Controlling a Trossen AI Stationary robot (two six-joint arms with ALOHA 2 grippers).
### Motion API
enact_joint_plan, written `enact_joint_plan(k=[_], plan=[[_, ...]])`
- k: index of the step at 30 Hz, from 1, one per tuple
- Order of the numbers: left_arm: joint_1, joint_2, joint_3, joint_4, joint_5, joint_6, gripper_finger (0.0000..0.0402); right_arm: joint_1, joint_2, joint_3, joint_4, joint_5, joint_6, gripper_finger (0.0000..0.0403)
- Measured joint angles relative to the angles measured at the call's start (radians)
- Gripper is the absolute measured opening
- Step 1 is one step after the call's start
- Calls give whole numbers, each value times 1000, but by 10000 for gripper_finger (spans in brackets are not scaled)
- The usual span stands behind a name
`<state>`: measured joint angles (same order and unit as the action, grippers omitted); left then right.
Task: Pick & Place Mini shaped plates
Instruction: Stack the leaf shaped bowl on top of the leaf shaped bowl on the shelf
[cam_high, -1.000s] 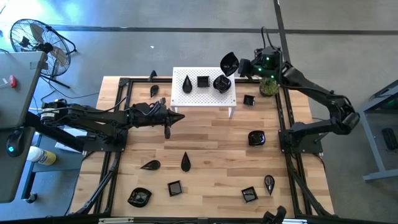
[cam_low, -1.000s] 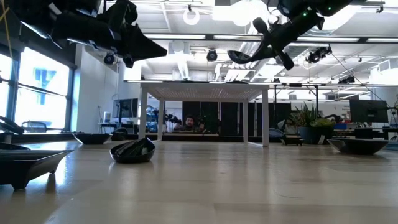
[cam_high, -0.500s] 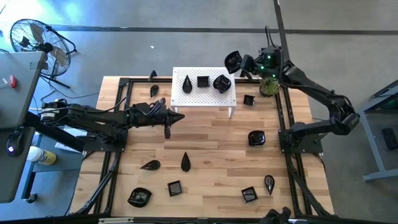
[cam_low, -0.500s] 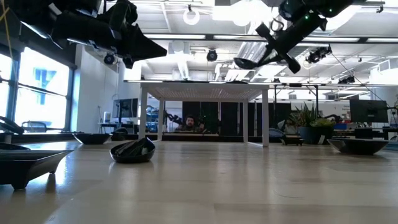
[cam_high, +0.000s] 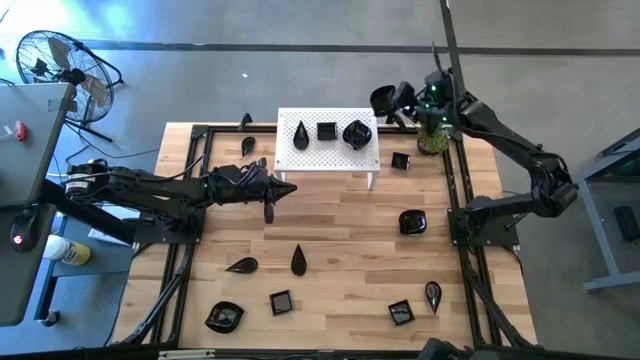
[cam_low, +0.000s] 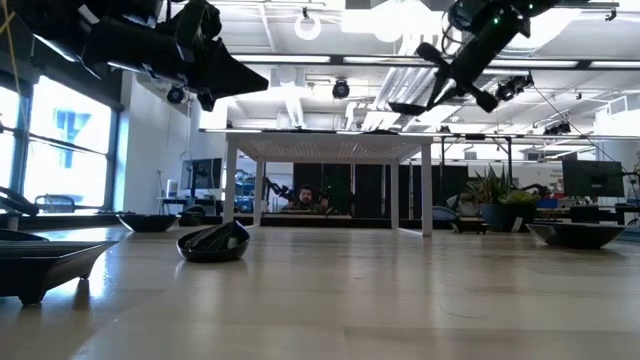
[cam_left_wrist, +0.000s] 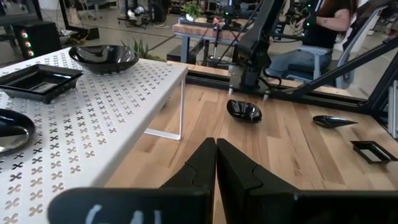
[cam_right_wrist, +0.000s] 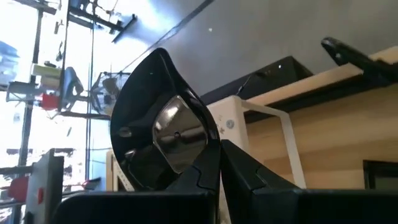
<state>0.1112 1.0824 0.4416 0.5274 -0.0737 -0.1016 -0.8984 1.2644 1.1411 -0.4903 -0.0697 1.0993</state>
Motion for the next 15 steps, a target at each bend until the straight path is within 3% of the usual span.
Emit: enact_joint_plan(k=[8,15], plan=[[0,0,0,6,1,19,12,30,53,130,-229,24,-23,3],[0,0,0,7,2,19,12,52,161,158,-213,-19,-33,3]])
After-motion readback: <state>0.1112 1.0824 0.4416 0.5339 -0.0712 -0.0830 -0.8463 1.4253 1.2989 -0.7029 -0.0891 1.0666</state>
